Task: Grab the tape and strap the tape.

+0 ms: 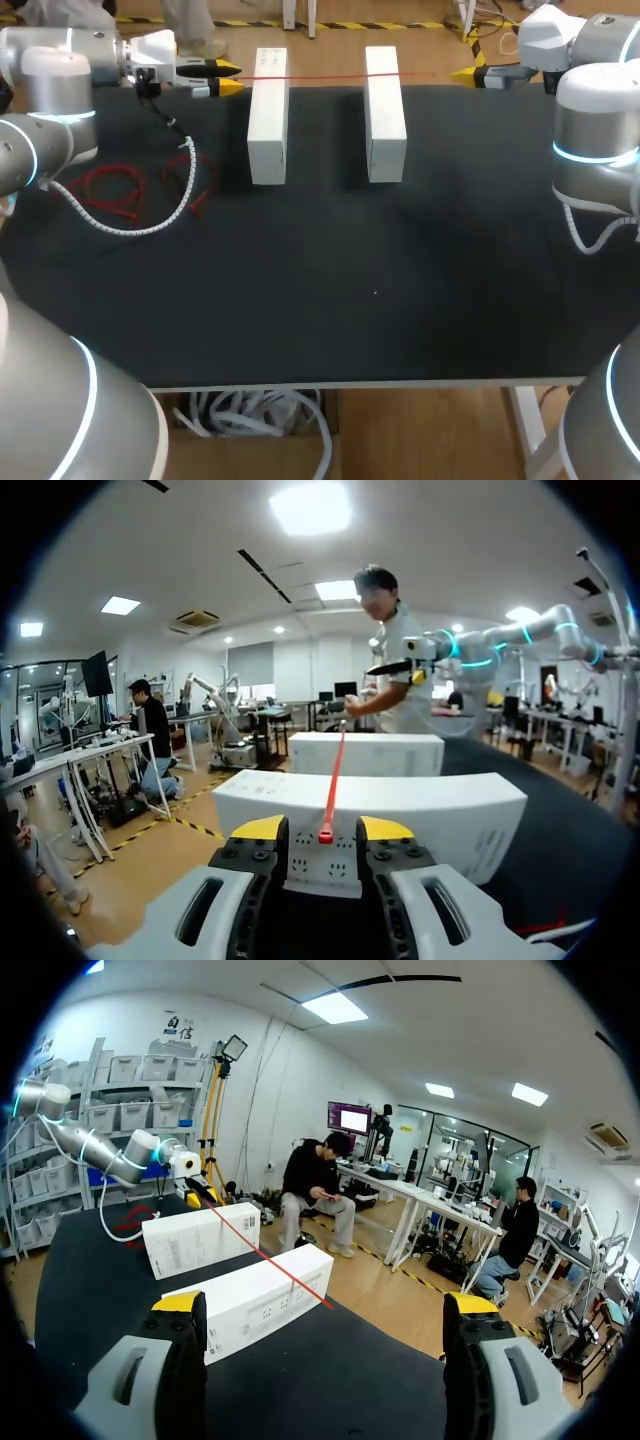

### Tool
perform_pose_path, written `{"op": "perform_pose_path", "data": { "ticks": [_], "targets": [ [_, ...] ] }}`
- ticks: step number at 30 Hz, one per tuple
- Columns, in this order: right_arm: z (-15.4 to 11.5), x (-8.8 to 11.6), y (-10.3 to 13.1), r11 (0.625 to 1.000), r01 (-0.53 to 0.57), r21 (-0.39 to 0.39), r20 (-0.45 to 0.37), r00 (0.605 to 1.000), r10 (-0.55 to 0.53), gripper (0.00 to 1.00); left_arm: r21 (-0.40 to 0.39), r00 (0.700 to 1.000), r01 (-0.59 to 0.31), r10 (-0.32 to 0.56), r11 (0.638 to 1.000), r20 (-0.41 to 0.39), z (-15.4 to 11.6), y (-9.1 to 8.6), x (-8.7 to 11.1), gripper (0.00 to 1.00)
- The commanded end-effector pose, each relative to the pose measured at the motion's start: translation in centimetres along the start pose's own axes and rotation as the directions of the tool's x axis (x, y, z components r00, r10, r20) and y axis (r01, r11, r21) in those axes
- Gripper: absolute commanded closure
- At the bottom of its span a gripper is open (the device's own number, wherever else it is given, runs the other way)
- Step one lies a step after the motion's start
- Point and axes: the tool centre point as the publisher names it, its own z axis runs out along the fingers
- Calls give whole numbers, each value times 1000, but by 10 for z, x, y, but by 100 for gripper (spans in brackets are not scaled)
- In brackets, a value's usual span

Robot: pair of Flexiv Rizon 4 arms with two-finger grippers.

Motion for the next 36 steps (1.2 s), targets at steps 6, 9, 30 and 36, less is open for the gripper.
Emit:
{"op": "perform_pose_path", "data": {
  "ticks": [6, 9, 30, 36],
  "targets": [
    [0, 0, 0, 1000, 0, 0, 0, 1000, 0, 0, 18, 1000, 5, -5, 1000, -4, 0, -3, 3, 72],
    [0, 0, 0, 1000, 0, 0, 0, 1000, 0, 0, 21, 1000, 4, -4, 1000, -11, 0, -4, 5, 74],
    [0, 0, 0, 1000, 0, 0, 0, 1000, 0, 0, 13, 999, 10, -10, 1000, -47, -1, 0, 6, 93],
    [0, 0, 0, 1000, 0, 0, 0, 1000, 0, 0, 12, 999, 13, -12, 1000, -50, -1, 1, 7, 100]
  ]
}}
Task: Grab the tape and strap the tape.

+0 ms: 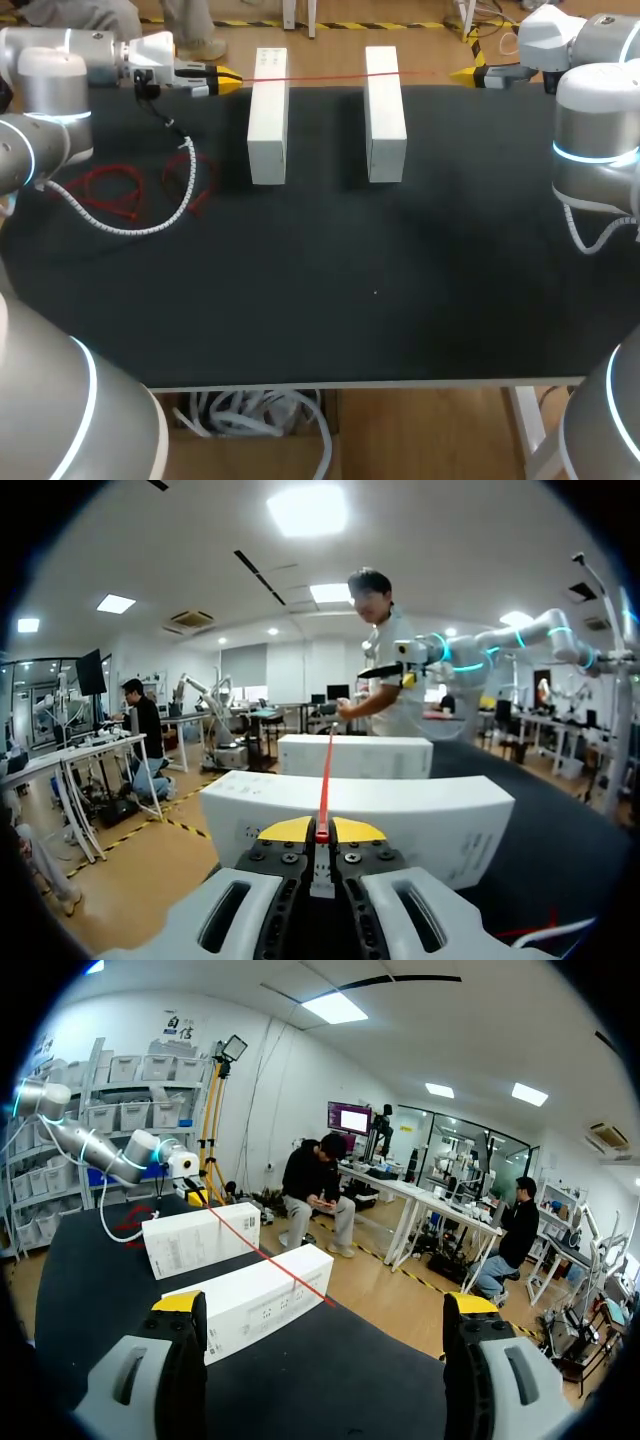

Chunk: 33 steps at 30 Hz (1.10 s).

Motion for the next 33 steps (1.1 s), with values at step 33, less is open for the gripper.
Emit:
{"op": "perform_pose_path", "data": {
  "ticks": [33],
  "targets": [
    [0, 0, 0, 1000, 0, 0, 0, 1000, 0, 0, 75, 996, -73, 69, 994, 52, 37, -124, 58, 100]
  ]
}}
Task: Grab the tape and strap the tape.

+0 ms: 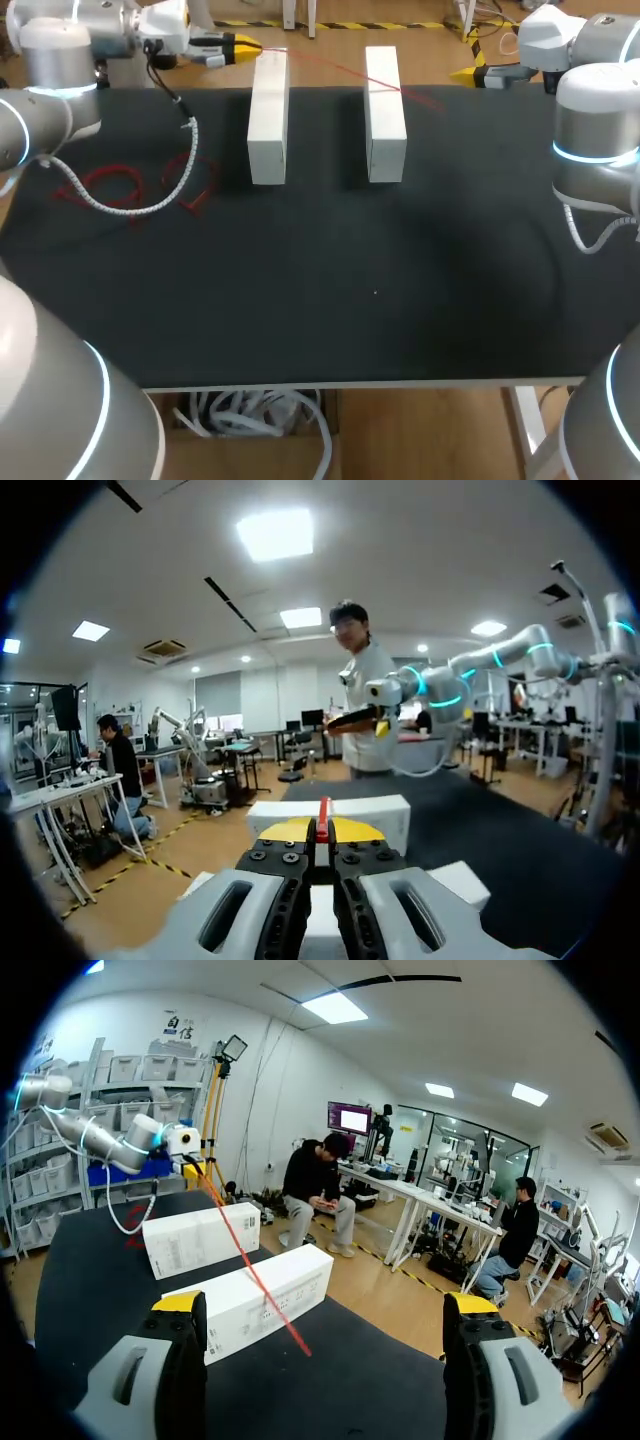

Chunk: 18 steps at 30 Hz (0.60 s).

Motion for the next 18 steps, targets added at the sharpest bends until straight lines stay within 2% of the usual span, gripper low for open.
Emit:
{"op": "perform_pose_path", "data": {
  "ticks": [1, 5, 11, 18],
  "targets": [
    [0, 0, 0, 1000, 0, 0, -1, 1000, 0, 0, -33, 986, -2, 8, 999, 166, 10, -29, 22, 100],
    [0, 0, 0, 1000, 0, 0, -1, 1000, 0, 0, -6, 983, 17, -16, 1000, 180, 16, -42, 24, 100],
    [0, 0, 0, 1000, 0, 0, -1, 1000, 0, 0, 83, 977, 58, -74, 995, 200, 23, -63, 29, 100],
    [0, 0, 0, 1000, 0, 0, -1, 1000, 0, 0, 88, 973, 74, -91, 993, 213, 36, -78, 35, 100]
  ]
}}
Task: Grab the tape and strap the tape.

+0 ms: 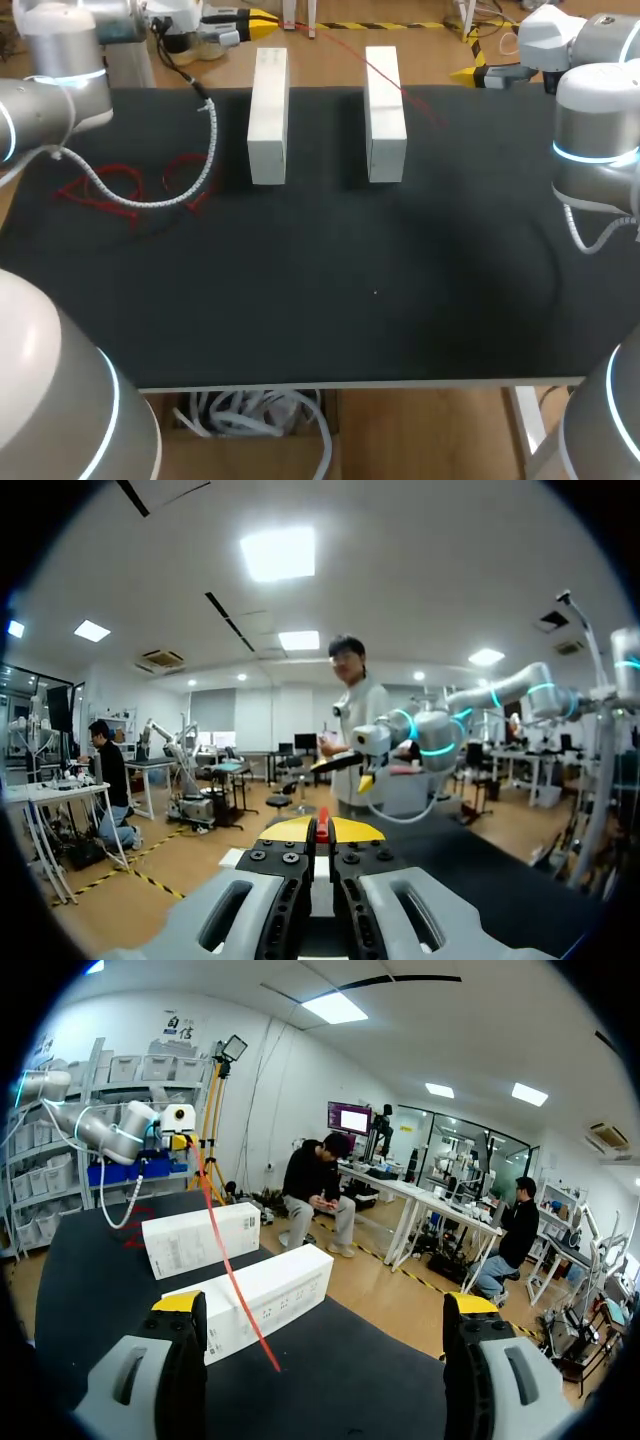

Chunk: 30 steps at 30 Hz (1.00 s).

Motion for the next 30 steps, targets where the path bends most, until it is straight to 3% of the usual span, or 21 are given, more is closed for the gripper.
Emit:
{"op": "perform_pose_path", "data": {
  "ticks": [1, 8, 16, 30],
  "targets": [
    [0, 0, 0, 1000, 0, 0, 0, 1000, 0, 0, -1, 973, 13, -12, 1000, 232, 8, -10, 7, 100],
    [0, 0, 0, 1000, 0, 0, 0, 1000, 0, 0, 110, 972, 16, -41, 994, 231, 14, -30, 7, 100],
    [0, 0, 0, 1000, 0, 0, 0, 1000, 0, 0, 110, 970, -15, -13, 994, 242, 18, -44, 5, 100],
    [0, 0, 0, 1000, 0, 0, 0, 1000, 0, 0, 110, 970, -15, -13, 994, 242, 18, -44, 5, 100]
  ]
}}
